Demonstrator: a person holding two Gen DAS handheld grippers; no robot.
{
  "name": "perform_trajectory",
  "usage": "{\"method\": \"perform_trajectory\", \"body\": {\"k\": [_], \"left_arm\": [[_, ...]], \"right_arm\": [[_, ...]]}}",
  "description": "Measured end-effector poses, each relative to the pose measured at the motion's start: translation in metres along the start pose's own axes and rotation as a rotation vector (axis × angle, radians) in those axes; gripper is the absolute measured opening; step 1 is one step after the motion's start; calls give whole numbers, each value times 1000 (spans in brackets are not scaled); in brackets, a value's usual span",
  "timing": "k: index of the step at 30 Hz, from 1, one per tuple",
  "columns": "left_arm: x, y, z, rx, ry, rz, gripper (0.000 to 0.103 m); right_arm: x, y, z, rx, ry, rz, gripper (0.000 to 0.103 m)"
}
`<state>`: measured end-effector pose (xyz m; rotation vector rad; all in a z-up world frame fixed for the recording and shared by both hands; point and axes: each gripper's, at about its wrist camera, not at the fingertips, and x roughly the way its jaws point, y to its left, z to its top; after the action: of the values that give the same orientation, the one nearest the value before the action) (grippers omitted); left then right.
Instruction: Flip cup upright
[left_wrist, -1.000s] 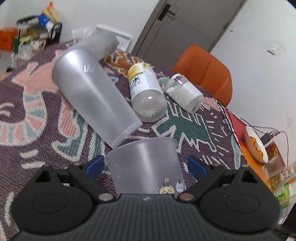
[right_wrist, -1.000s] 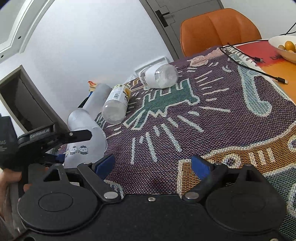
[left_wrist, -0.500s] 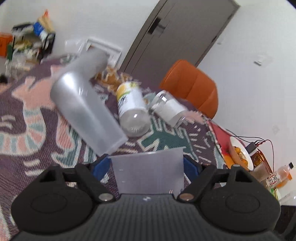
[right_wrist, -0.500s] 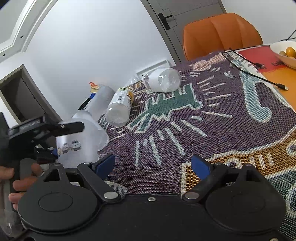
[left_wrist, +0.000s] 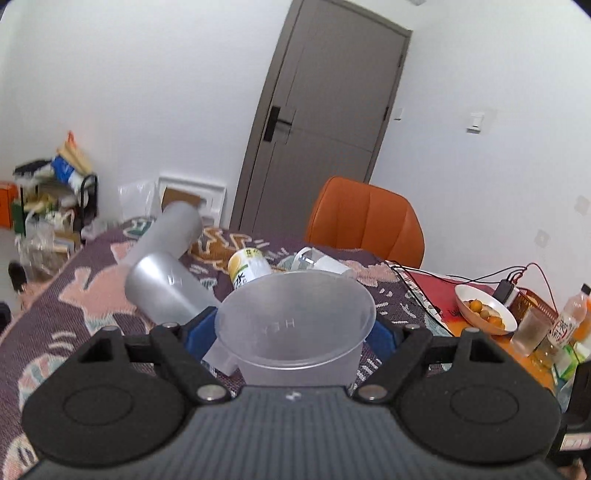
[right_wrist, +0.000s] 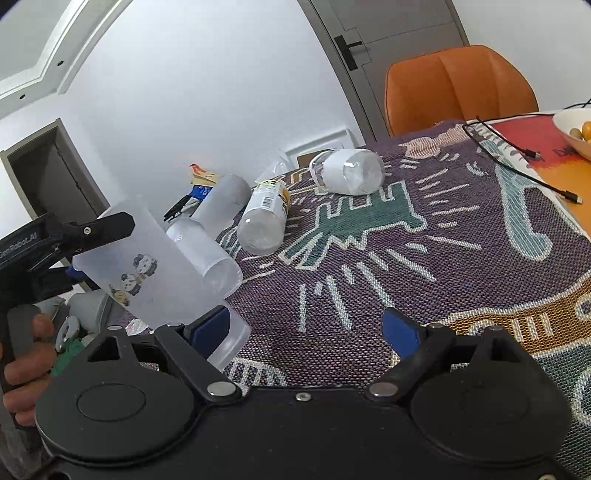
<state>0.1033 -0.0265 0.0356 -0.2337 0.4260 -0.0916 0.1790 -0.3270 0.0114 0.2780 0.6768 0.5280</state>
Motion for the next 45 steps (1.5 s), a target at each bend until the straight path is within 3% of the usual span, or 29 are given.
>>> {"method": "perform_trajectory", "body": {"k": [17, 21, 28, 45], "left_arm": [[-9, -20, -19, 189, -45, 26, 83], [-2, -27, -24, 227, -14, 24, 83], [-5, -24, -21, 170, 28, -27, 90], [-44, -7, -18, 107, -27, -56, 92]], "right_arm": [[7, 2, -5, -3, 18, -14, 90], [8, 0, -5, 2, 21, -17, 90], [0, 0, -3, 1, 4, -23, 90], [-13, 22, -4, -49, -13, -9, 90]]}}
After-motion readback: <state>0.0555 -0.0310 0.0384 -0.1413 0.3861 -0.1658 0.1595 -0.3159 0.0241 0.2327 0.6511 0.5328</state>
